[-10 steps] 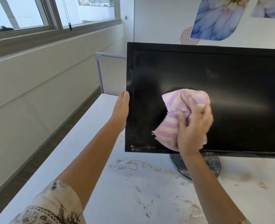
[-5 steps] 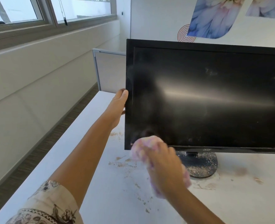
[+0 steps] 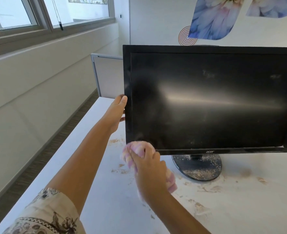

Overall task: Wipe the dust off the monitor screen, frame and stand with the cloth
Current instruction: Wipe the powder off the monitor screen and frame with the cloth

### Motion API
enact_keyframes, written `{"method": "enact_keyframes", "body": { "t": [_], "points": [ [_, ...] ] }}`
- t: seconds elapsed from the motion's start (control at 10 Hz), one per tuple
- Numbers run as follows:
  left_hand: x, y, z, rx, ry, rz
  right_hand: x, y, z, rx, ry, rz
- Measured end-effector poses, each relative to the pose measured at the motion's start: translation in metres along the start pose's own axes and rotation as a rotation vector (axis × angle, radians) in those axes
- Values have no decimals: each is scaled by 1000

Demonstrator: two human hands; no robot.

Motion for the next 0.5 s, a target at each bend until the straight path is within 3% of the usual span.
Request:
{"method": "enact_keyframes", "body": {
  "t": [0.1, 0.2, 0.3, 0.4, 0.5],
  "points": [
    [1, 0, 1, 5, 12, 28, -20, -6, -68, 16, 122, 138],
    [3, 0, -3, 15, 36, 43, -30, -36, -115, -15, 124, 165],
    [6, 1, -2, 16, 6, 35, -28, -104, -163, 96, 234, 223],
    [6, 1, -1, 20, 17, 18, -9, -125, -122, 191, 104, -23],
    [3, 1, -1, 40, 47, -12, 22, -115, -60, 81, 59, -296]
  ]
}}
Point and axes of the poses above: each hand's wrist, its own x-axis towards the middle knuckle, its own y-axis out of the palm, z = x × y, the point moved 7 cm from there along x, towards the middle knuckle, and after that the axes turned 3 degrees about -z, right-handed, at the moved point
